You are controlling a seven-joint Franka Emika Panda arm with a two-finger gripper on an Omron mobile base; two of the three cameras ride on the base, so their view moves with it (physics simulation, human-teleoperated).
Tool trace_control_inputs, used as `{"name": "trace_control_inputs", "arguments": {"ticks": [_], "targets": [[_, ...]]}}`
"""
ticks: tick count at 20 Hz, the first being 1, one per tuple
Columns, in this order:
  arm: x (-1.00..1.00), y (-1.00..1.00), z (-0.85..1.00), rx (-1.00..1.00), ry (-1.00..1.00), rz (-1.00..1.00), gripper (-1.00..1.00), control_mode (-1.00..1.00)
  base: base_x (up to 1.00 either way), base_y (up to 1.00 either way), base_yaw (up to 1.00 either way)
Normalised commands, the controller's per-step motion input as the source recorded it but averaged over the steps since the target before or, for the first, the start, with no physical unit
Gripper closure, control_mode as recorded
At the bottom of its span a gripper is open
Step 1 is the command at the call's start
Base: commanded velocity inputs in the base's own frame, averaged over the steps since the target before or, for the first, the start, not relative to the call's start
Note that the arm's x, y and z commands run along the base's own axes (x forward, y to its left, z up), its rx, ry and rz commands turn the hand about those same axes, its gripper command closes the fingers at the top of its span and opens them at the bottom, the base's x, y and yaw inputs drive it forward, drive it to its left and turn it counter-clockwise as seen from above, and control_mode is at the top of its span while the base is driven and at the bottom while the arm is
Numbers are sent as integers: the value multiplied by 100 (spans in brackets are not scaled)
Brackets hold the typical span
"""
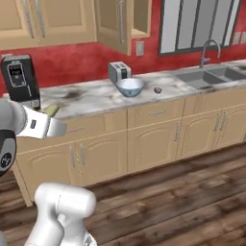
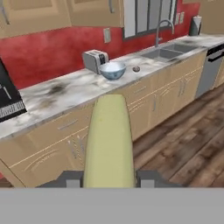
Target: Pick the egg and butter from the fridge and place them by the bowl for mixing.
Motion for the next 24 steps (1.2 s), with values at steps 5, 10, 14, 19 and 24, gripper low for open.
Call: {"name": "trace_control_inputs", "arguments": {"ticks": [5,10,14,19,24], "targets": [[0,0,0,0,0,0,100,100,100,-100,0],[0,0,0,0,0,0,100,100,100,-100,1],[0,0,0,0,0,0,100,100,100,-92,11],[0,0,0,0,0,0,100,100,100,-67,22],[0,0,0,0,0,0,100,100,100,-24,25]]}}
